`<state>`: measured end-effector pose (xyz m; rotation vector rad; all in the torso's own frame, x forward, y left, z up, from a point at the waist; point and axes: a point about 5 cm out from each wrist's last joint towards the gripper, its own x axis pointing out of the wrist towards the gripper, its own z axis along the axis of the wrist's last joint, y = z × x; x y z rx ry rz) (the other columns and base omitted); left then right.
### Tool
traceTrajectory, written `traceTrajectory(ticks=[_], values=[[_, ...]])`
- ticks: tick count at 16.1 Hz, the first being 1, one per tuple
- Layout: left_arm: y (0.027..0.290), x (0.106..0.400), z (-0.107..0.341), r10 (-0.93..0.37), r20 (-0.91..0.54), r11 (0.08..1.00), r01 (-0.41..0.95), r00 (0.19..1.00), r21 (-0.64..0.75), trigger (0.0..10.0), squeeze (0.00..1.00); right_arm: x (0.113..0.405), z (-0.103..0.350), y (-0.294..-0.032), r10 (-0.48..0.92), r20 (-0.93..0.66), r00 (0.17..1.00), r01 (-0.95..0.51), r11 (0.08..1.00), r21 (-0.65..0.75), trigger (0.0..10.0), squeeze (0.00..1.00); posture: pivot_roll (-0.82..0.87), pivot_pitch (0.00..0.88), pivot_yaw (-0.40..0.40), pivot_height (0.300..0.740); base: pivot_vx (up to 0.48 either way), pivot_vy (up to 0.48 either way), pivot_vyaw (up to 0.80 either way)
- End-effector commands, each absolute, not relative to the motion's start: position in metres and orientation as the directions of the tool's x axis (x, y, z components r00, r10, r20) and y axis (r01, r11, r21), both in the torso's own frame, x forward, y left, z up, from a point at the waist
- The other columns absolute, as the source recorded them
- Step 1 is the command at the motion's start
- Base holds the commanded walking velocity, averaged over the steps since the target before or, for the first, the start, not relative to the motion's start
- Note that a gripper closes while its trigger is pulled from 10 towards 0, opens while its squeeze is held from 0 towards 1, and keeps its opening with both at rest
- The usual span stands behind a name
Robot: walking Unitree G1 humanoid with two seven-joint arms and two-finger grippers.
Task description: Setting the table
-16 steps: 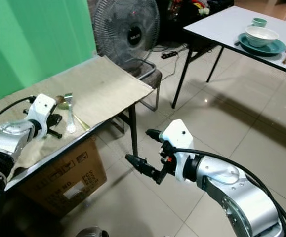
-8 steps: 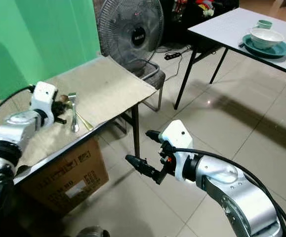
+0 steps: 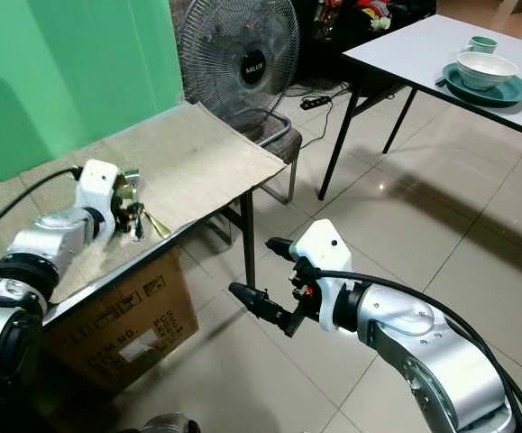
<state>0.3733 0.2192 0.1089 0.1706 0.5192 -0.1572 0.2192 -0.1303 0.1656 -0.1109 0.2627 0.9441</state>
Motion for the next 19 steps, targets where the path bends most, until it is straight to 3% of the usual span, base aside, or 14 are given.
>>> traceTrajectory(ticks=[1,7,13,19], values=[[0.221,0.374,0.11,-0.095,-0.515,0.973,0.189,0.852,0.134,10.0,0.0,0.219,0.168,-0.13,0.786,-0.262,0.56,-0.814,0.581,0.005,10.0,0.0,-0.04,0.0,0.052,0.74,0.0,0.0,0.0],[0.243,0.368,0.111,-0.043,-0.544,0.963,0.18,0.838,0.201,10.0,0.0,0.219,0.168,-0.13,0.787,-0.265,0.558,-0.816,0.578,-0.002,10.0,0.0,-0.03,0.0,0.049,0.74,0.0,0.0,0.0],[0.233,0.364,0.102,-0.173,-0.568,0.928,0.327,0.804,0.179,10.0,0.0,0.22,0.169,-0.13,0.791,-0.263,0.552,-0.82,0.572,-0.003,10.0,0.0,-0.03,0.0,0.043,0.74,0.0,0.0,0.0],[0.231,0.37,0.108,-0.093,-0.483,0.943,0.233,0.871,0.238,10.0,0.0,0.219,0.169,-0.131,0.789,-0.265,0.555,-0.819,0.574,-0.006,10.0,0.0,-0.04,0.0,0.045,0.74,0.0,0.0,0.0]])
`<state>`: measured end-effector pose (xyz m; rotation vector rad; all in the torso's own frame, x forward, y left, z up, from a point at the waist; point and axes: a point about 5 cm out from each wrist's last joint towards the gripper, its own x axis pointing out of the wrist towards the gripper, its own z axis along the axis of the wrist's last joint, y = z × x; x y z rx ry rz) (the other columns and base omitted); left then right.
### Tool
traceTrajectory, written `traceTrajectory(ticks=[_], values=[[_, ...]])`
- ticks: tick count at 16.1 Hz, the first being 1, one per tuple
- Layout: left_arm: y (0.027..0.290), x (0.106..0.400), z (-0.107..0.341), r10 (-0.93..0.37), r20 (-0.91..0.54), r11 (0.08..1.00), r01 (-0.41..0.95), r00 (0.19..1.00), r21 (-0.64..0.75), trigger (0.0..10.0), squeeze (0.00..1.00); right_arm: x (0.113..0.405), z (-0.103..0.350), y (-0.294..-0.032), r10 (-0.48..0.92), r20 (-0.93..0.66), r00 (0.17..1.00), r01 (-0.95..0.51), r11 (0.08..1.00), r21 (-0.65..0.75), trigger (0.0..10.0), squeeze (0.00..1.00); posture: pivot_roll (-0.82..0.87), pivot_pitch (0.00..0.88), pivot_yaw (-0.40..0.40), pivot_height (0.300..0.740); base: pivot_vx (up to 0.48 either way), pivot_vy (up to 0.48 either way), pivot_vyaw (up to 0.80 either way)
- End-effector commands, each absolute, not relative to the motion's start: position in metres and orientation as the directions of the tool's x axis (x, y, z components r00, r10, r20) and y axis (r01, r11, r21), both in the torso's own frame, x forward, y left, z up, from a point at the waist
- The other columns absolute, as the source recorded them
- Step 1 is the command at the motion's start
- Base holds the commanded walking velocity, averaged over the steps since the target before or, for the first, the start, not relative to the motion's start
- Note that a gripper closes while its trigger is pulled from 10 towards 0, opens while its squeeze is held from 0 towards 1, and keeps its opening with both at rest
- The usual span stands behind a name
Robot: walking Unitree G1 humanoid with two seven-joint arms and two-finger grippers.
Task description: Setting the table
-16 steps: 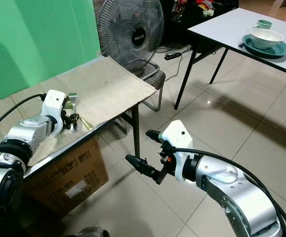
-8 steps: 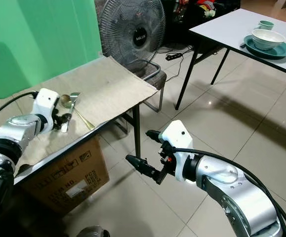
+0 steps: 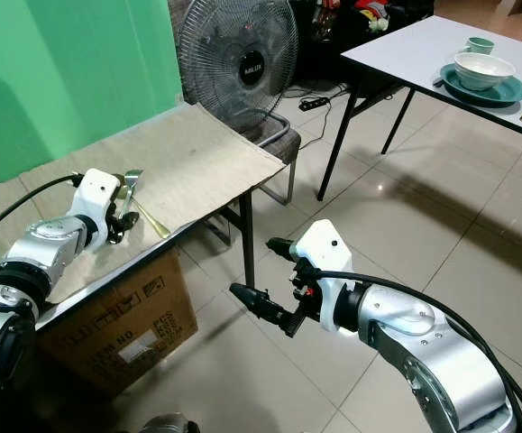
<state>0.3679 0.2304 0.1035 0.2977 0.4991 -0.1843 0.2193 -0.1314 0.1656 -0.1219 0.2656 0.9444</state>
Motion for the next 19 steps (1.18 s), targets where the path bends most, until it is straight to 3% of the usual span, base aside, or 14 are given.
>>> traceTrajectory(ticks=[1,5,6,9,10,19], values=[[0.231,0.371,0.109,-0.083,-0.478,0.947,0.218,0.875,0.235,10.0,0.0,0.218,0.169,-0.132,0.788,-0.268,0.554,-0.819,0.574,-0.006,10.0,0.0,-0.04,0.0,0.044,0.74,0.0,0.0,0.0],[0.235,0.37,0.106,-0.03,-0.473,0.968,0.143,0.881,0.206,10.0,0.0,0.215,0.169,-0.131,0.792,-0.271,0.547,-0.822,0.569,0.005,10.0,0.0,-0.05,0.001,0.046,0.74,0.0,0.0,0.0],[0.233,0.369,0.104,-0.049,-0.483,0.972,0.153,0.874,0.179,9.3,0.0,0.214,0.168,-0.131,0.798,-0.273,0.538,-0.828,0.561,0.011,10.0,0.0,-0.05,0.002,0.046,0.74,0.0,0.0,0.0],[0.229,0.366,0.097,-0.084,-0.514,0.964,0.201,0.853,0.175,1.3,0.0,0.213,0.169,-0.13,0.802,-0.274,0.53,-0.832,0.554,0.011,10.0,0.0,-0.05,0.004,0.045,0.74,0.0,0.0,0.0],[0.229,0.366,0.096,-0.082,-0.52,0.962,0.203,0.85,0.18,0.0,0.0,0.213,0.169,-0.13,0.802,-0.273,0.531,-0.832,0.554,0.011,10.0,0.0,-0.05,0.004,0.045,0.74,0.0,0.0,0.0],[0.239,0.358,0.087,-0.053,-0.586,0.965,0.191,0.808,0.177,0.0,0.0,0.216,0.169,-0.13,0.8,-0.272,0.535,-0.83,0.558,0.006,10.0,0.0,-0.05,0.003,0.048,0.74,0.0,0.0,0.0]])
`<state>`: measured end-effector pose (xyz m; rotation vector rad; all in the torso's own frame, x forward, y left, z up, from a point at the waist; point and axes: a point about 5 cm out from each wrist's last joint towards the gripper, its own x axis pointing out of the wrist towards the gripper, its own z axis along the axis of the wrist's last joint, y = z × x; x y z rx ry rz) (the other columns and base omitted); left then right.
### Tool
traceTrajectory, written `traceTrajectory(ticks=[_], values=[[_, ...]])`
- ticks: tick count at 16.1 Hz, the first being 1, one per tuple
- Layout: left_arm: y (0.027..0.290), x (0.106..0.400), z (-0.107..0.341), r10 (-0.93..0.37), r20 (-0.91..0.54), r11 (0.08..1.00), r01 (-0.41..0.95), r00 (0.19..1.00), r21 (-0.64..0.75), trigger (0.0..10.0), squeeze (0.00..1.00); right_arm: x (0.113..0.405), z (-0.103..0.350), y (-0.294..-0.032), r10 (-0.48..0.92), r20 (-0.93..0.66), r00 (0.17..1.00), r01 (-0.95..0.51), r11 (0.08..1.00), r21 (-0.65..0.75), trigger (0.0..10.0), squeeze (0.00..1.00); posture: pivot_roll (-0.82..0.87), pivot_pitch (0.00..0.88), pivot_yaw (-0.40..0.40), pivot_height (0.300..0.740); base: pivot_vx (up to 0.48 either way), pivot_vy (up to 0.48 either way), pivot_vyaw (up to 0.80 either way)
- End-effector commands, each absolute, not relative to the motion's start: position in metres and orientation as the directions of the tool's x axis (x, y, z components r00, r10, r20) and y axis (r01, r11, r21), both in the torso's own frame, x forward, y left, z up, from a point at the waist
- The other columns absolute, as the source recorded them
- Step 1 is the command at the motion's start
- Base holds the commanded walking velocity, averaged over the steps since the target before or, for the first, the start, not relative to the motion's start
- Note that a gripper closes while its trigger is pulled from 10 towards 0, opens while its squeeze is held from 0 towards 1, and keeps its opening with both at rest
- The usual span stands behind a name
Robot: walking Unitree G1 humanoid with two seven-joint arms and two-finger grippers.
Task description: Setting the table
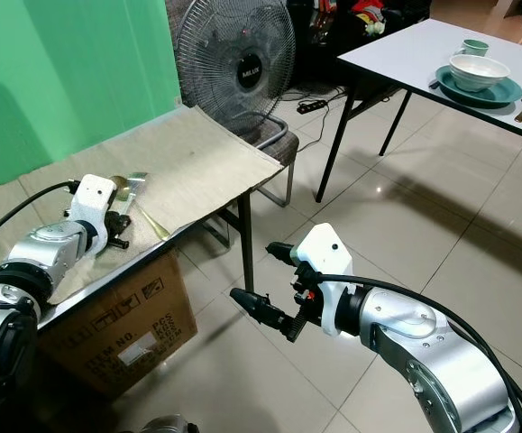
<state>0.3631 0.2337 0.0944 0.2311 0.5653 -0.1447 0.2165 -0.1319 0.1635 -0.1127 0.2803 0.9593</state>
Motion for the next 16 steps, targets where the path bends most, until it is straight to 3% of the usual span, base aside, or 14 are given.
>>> traceTrajectory(ticks=[1,7,12,16], values=[[0.24,0.358,0.088,-0.047,-0.586,0.965,0.189,0.809,0.183,0.0,0.0,0.216,0.169,-0.13,0.799,-0.271,0.537,-0.83,0.558,0.003,10.0,0.0,-0.05,0.003,0.048,0.74,0.0,0.0,0.0],[0.243,0.361,0.095,-0.021,-0.559,0.96,0.172,0.829,0.219,0.0,0.0,0.219,0.17,-0.131,0.791,-0.269,0.55,-0.823,0.568,-0.013,10.0,0.0,-0.04,0.0,0.052,0.74,0.0,0.0,0.0],[0.24,0.372,0.114,-0.054,-0.448,0.978,0.137,0.892,0.156,0.0,0.0,0.223,0.171,-0.132,0.77,-0.249,0.588,-0.798,0.602,-0.024,10.0,0.0,-0.04,0.0,0.056,0.74,0.0,0.0,0.0],[0.222,0.383,0.136,-0.203,-0.315,0.976,0.219,0.927,0.018,0.0,0.0,0.237,0.173,-0.134,0.704,-0.157,0.693,-0.709,0.705,0.031,10.0,0.0,-0.03,0.0,0.058,0.74,0.0,0.0,0.0]])
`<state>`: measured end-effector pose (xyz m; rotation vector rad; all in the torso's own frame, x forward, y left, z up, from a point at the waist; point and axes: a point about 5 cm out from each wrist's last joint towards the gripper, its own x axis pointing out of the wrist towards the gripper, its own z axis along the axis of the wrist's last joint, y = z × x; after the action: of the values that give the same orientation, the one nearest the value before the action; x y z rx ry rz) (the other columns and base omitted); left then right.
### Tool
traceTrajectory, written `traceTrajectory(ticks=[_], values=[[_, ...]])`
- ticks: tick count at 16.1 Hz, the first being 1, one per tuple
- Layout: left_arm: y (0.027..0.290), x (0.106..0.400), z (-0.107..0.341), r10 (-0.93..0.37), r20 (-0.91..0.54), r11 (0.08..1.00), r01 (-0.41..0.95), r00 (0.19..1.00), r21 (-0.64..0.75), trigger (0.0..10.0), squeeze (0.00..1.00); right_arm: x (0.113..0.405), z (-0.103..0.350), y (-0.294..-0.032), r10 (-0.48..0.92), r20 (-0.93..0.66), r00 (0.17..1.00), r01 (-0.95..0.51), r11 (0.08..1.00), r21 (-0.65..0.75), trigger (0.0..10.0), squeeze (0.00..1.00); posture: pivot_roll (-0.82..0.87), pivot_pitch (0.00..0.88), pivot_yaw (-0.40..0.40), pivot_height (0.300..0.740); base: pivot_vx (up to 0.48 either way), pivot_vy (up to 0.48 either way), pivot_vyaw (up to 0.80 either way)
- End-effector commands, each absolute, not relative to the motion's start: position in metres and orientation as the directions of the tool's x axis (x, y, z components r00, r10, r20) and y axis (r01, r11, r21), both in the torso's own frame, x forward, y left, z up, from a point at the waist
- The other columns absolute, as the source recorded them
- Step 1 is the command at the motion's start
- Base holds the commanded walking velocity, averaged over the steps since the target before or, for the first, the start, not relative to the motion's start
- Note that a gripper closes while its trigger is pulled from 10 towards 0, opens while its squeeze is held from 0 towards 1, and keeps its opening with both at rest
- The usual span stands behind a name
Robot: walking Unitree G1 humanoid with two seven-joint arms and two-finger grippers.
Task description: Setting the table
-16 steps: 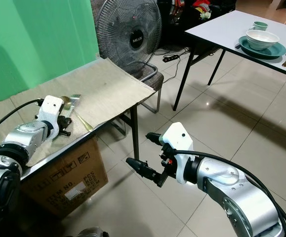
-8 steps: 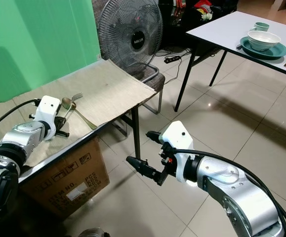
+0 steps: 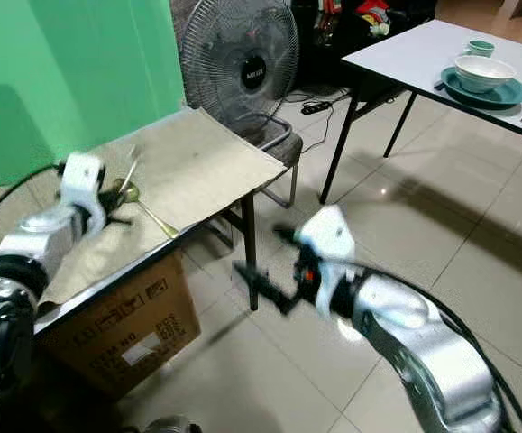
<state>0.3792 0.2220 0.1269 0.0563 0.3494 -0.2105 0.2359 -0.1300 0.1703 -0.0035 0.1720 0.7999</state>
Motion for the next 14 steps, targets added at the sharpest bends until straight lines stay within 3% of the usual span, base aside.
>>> traceTrajectory(ticks=[1,2,4,7,9,10,12,14], values=[[0.212,0.385,0.141,-0.261,-0.275,0.964,0.263,0.926,-0.03,0.0,0.0,0.243,0.174,-0.135,0.67,-0.108,0.734,-0.662,0.742,0.1,10.0,0.55,-0.03,0.0,0.058,0.74,0.0,0.0,0.0],[0.198,0.387,0.147,-0.345,-0.216,0.939,0.335,0.913,-0.082,0.0,0.0,0.25,0.175,-0.137,0.625,-0.058,0.779,-0.608,0.774,0.174,10.0,1.0,-0.02,0.0,0.06,0.74,0.0,0.0,0.0],[0.159,0.381,0.159,-0.5,-0.073,0.864,0.492,0.863,-0.101,0.0,0.0,0.26,0.181,-0.135,0.568,0.051,0.821,-0.544,0.755,0.367,10.0,1.0,-0.01,0.0,0.054,0.74,0.0,0.0,0.0],[0.124,0.359,0.166,-0.609,0.052,0.792,0.611,0.791,-0.014,0.0,0.0,0.27,0.193,-0.134,0.517,0.16,0.841,-0.507,0.647,0.569,10.0,1.0,0.0,0.0,0.045,0.74,0.0,0.0,0.0],[0.112,0.348,0.169,-0.658,0.097,0.752,0.659,0.747,0.018,0.0,0.0,0.276,0.196,-0.138,0.502,0.163,0.849,-0.494,0.649,0.579,10.0,1.0,0.0,0.0,0.043,0.74,0.0,0.0,0.0],[0.107,0.341,0.171,-0.683,0.117,0.727,0.686,0.721,0.02,0.0,0.0,0.279,0.196,-0.14,0.49,0.144,0.86,-0.479,0.676,0.56,10.0,0.0,0.0,0.0,0.041,0.74,0.0,0.0,0.0],[0.1,0.328,0.181,-0.732,0.168,0.667,0.745,0.66,-0.023,0.0,0.0,0.285,0.193,-0.143,0.478,0.11,0.872,-0.454,0.703,0.547,10.0,0.0,0.01,0.0,0.039,0.74,0.0,0.0,0.0],[0.093,0.317,0.185,-0.774,0.173,0.617,0.787,0.609,-0.013,0.0,0.0,0.287,0.193,-0.144,0.483,0.102,0.869,-0.452,0.694,0.561,8.9,0.0,0.01,0.0,0.038,0.74,0.0,0.0,0.0]])
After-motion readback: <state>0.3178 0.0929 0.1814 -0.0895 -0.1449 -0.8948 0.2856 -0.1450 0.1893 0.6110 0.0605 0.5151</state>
